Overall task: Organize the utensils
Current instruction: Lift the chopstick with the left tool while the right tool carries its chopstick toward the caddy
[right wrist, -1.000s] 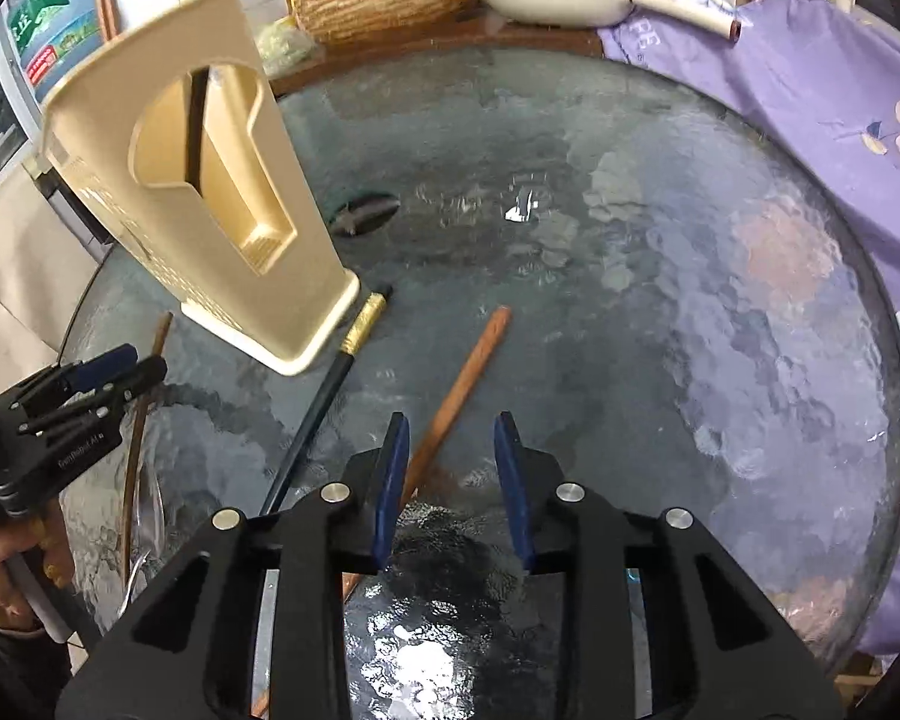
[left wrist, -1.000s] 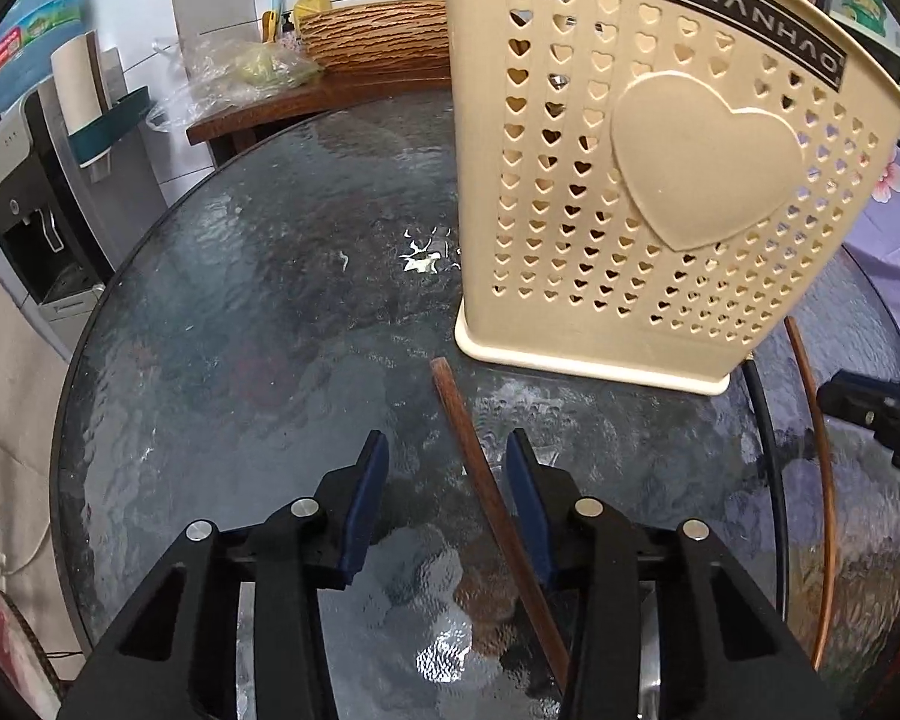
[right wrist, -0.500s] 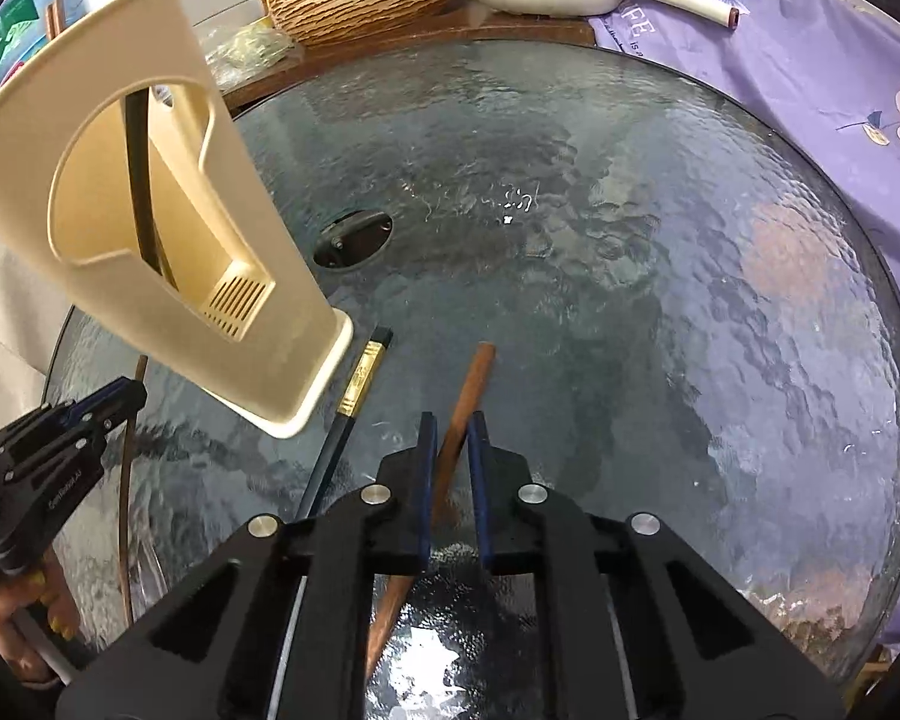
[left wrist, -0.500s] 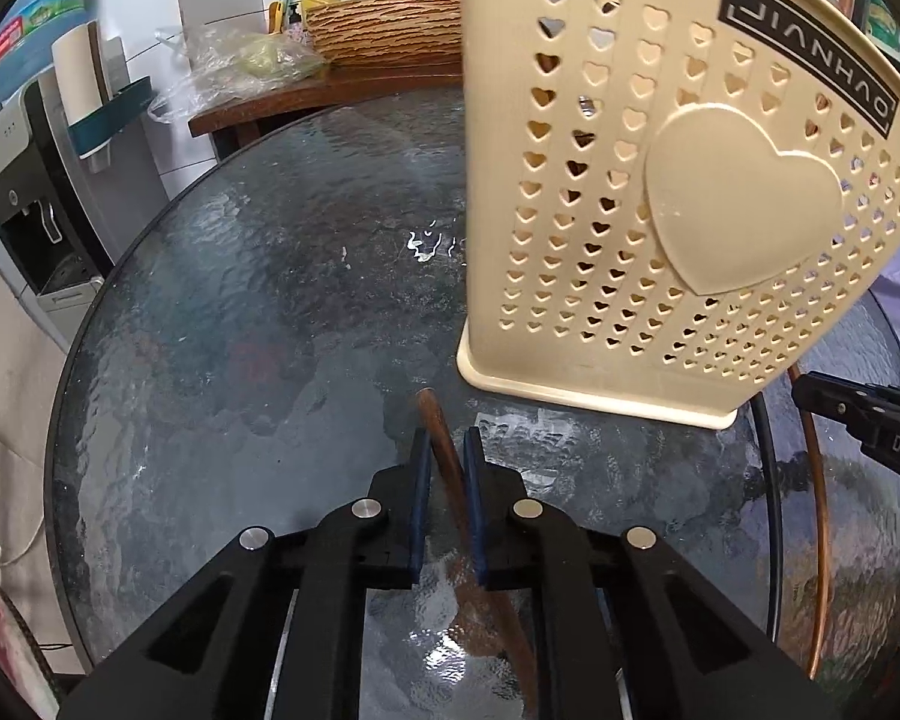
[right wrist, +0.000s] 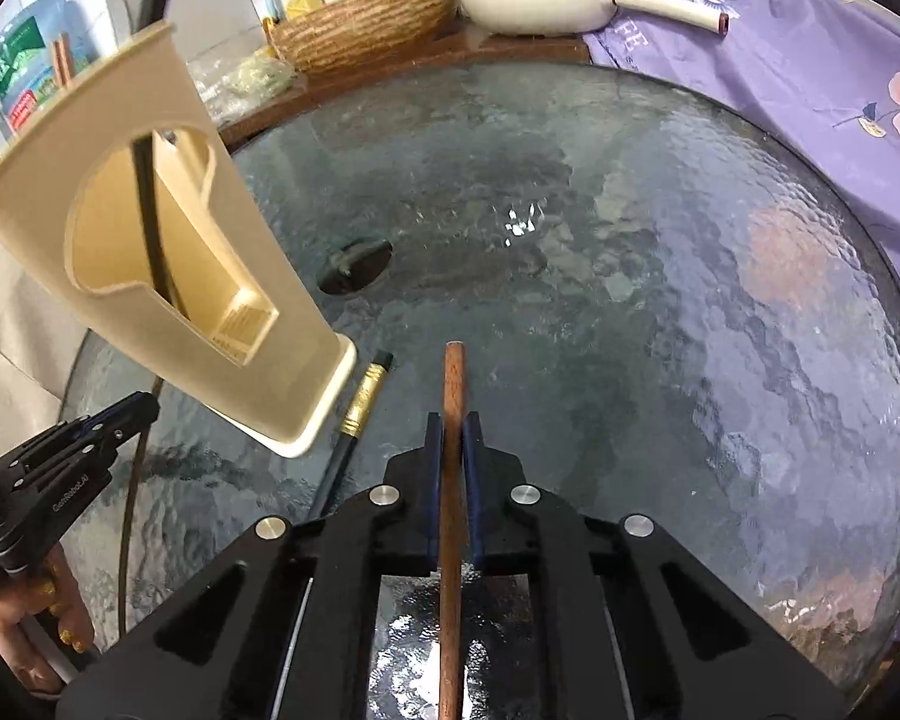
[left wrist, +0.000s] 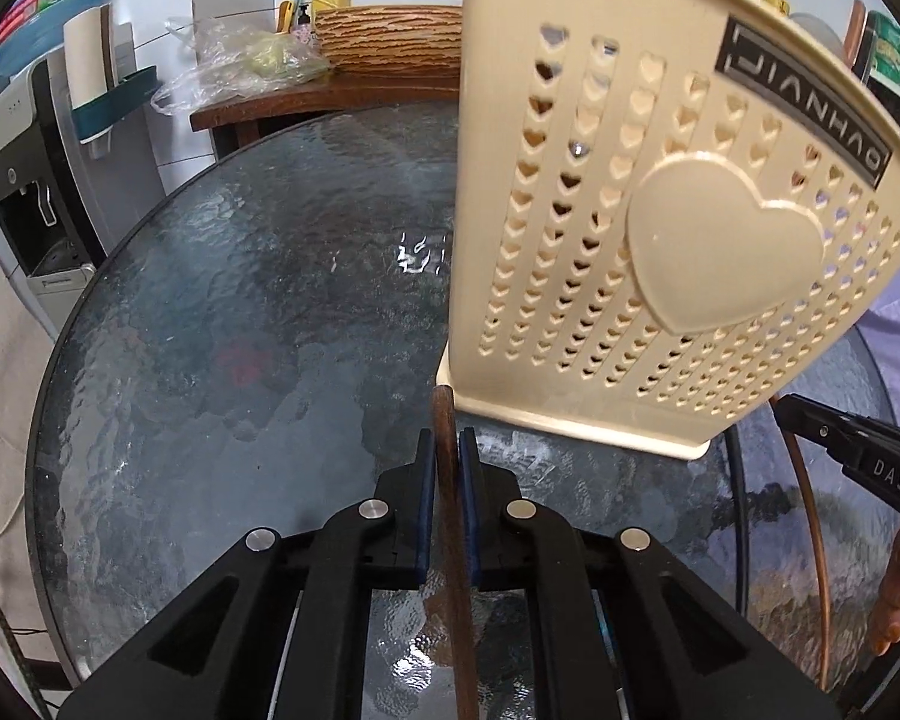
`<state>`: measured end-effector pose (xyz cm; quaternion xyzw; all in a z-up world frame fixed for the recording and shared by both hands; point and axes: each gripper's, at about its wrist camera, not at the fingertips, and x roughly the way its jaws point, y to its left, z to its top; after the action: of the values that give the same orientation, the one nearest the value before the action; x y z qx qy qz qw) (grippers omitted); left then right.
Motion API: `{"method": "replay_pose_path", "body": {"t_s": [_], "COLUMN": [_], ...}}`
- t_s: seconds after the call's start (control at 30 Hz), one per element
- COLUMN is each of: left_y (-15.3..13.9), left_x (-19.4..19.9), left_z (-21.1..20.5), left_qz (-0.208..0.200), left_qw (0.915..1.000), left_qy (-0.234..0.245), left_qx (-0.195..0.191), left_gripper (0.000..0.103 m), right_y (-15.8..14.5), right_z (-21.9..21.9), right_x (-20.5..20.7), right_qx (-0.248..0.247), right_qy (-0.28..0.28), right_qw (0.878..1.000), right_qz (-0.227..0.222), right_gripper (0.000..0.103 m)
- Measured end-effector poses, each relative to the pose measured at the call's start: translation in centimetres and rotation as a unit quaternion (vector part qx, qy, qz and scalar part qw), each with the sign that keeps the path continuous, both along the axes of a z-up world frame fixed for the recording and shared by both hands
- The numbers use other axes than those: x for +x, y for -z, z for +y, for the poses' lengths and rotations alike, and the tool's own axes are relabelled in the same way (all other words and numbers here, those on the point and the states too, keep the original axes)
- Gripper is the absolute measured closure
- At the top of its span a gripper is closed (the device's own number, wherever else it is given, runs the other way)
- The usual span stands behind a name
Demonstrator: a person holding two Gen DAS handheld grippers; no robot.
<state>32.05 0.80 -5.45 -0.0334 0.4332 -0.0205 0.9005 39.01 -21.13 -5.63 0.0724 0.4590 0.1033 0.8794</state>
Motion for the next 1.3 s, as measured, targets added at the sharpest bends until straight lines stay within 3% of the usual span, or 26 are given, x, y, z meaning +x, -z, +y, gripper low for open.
{"method": "replay_pose_path", "body": {"t_s": [0.37,0.67,1.0,1.3], "left_y": [-2.7,-6.6,-10.0,-13.1], "left_x": [-0.8,-2.4,-4.5,-7.6], "left_z": [0.7,1.5,1.3,0.3], "left_qz": [-0.038,-0.089,-0.135,-0.182], "left_qw": [0.999,0.9949,0.9897,0.9825], "left_qy": [-0.007,-0.012,-0.003,0.017], "left_qx": [-0.023,-0.045,-0.047,-0.036], "left_gripper": [0.096,0.096,0.096,0.096], "right_y": [-3.3,-6.3,-9.9,-13.2], "right_z": [-0.7,-1.4,-1.7,-1.0], "right_x": [-2.1,-4.2,-7.0,-10.7], "right_qx": [0.031,0.056,0.074,0.061], "right_qy": [-0.009,-0.019,-0.041,-0.077], "right_qw": [0.997,0.992,0.984,0.974], "right_qz": [-0.065,-0.11,-0.158,-0.203], "right_gripper": [0.096,0.096,0.096,0.096]}}
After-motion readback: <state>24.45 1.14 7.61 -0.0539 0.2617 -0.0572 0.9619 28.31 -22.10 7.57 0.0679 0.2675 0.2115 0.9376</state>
